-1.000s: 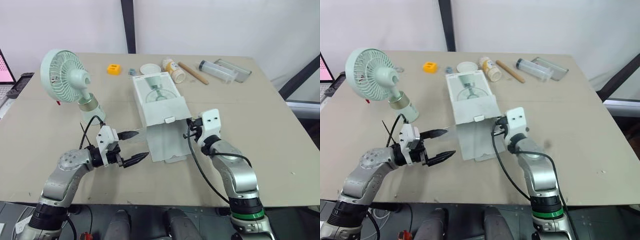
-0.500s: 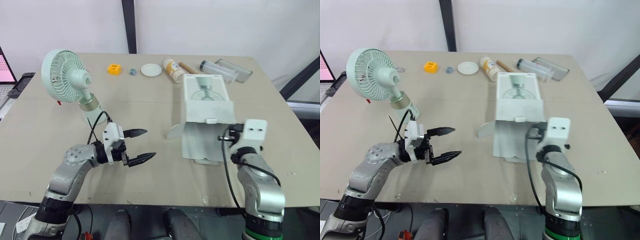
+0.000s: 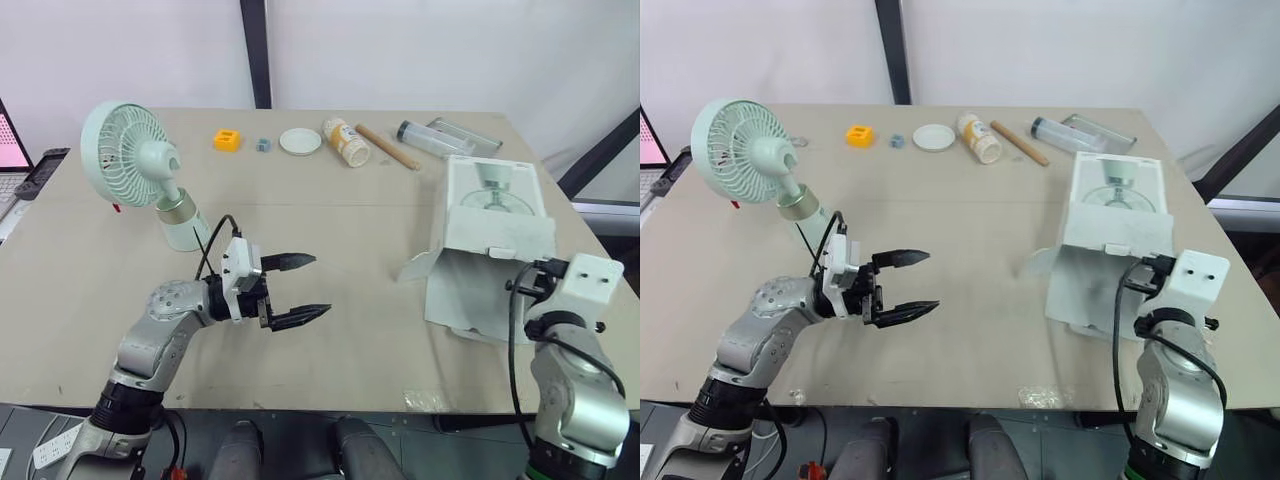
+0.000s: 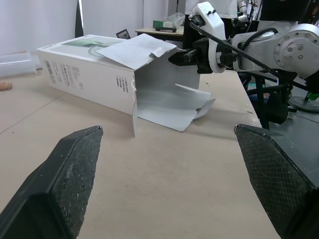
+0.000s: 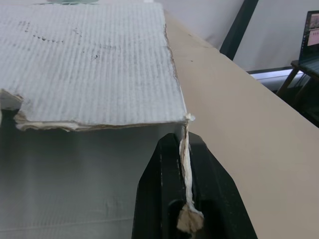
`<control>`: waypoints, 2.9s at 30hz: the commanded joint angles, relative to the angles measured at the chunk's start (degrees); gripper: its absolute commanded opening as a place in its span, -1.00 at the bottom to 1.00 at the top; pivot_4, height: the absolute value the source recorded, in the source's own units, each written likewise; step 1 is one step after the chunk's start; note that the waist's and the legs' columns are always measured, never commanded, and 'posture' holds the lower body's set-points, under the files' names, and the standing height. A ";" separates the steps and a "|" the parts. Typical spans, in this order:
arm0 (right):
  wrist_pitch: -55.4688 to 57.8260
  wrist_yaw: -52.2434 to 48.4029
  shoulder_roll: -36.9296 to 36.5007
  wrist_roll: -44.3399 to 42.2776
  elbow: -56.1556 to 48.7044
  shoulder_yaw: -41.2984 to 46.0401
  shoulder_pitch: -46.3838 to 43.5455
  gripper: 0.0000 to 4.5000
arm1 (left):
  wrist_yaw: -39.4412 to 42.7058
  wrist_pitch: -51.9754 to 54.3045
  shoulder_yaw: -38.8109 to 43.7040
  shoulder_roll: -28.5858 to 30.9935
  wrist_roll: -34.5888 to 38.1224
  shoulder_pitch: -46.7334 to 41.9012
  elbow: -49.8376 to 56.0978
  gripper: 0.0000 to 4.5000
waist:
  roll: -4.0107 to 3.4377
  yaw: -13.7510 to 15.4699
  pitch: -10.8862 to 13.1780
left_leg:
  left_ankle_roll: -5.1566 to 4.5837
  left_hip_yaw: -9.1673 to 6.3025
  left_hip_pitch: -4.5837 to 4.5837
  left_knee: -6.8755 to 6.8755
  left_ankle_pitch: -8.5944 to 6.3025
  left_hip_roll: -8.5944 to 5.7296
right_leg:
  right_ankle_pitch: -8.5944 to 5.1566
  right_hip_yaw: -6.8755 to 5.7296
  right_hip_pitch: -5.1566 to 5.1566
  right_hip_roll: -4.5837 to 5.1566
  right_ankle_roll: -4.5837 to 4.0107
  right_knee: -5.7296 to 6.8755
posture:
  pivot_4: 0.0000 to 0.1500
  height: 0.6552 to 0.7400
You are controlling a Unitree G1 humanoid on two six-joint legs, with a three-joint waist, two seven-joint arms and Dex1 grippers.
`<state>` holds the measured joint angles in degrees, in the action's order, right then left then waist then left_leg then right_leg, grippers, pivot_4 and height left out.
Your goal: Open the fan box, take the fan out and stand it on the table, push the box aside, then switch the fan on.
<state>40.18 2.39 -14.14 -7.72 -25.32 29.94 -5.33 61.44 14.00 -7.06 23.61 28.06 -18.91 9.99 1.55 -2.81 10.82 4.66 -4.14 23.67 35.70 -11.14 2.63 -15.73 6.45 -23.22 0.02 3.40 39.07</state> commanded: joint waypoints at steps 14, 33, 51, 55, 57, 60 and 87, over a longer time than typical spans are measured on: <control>-6.15 -1.90 -4.09 -1.41 6.11 1.11 -1.65 -0.98 | 0.21 -2.05 -0.49 -0.89 -0.39 -2.04 0.19 1.00 | -0.09 0.01 -0.04 | 0.00 0.02 -0.01 0.00 0.00 0.00 | -0.05 0.02 0.01 0.00 0.09 0.00 | 1.00 1.00; -6.98 -2.84 -5.24 -2.86 6.31 2.17 0.58 -0.69 | 0.16 -3.09 -0.85 -2.18 -1.02 -2.69 -0.52 1.00 | -0.13 0.03 -0.06 | 0.00 0.02 -0.01 0.00 0.00 -0.01 | -0.06 0.03 0.02 0.00 0.11 0.00 | 1.00 1.00; -21.21 -25.10 -12.23 -12.94 2.47 2.22 7.77 0.99 | -0.13 -3.78 -0.95 -1.95 -2.07 -3.03 -1.66 1.00 | -0.17 -0.01 -0.08 | 0.00 0.03 -0.09 -0.01 0.00 -0.02 | -0.08 0.04 0.08 -0.01 0.15 0.00 | 1.00 1.00; -25.32 -32.09 -14.50 -16.32 4.11 1.88 8.33 0.99 | -0.35 -3.58 -0.81 -1.78 -2.29 -2.88 -1.59 1.00 | -0.16 0.02 -0.08 | 0.00 0.03 -0.21 0.00 0.00 -0.02 | -0.10 0.05 0.21 0.00 0.16 -0.01 | 1.00 1.00; -27.51 -36.30 -16.41 -17.05 4.43 0.18 7.89 0.99 | -0.75 -3.45 -0.78 -1.66 -2.53 -2.66 -1.41 1.00 | -0.16 0.02 -0.08 | 0.00 0.03 -0.24 0.00 0.00 -0.02 | -0.10 0.05 0.23 0.00 0.17 -0.01 | 1.00 1.00; -27.23 -40.72 -17.96 -19.49 3.77 -3.89 5.41 0.99 | -1.59 -3.24 -0.47 -1.67 -2.74 -2.56 -1.37 1.00 | -0.16 -0.15 -0.08 | 0.00 0.04 -0.29 -0.01 0.00 -0.01 | -0.09 0.06 0.26 -0.02 0.16 -0.01 | 1.00 1.00; -31.95 -59.54 -15.71 -18.17 15.73 -28.87 -10.88 0.99 | -25.83 0.28 13.15 0.05 -5.02 8.93 4.98 1.00 | -0.12 0.02 -0.05 | 0.00 0.04 -0.32 -0.01 0.00 0.01 | -0.09 0.05 0.30 -0.01 0.18 -0.03 | 1.00 1.00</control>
<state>9.17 -57.23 -30.07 -25.55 -8.16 0.64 -15.56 38.17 14.94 3.42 23.67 23.26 -10.45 12.66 1.43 -2.79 10.76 4.66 -4.10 23.35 35.69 -11.15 2.63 -15.83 6.50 -22.92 0.01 3.58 39.04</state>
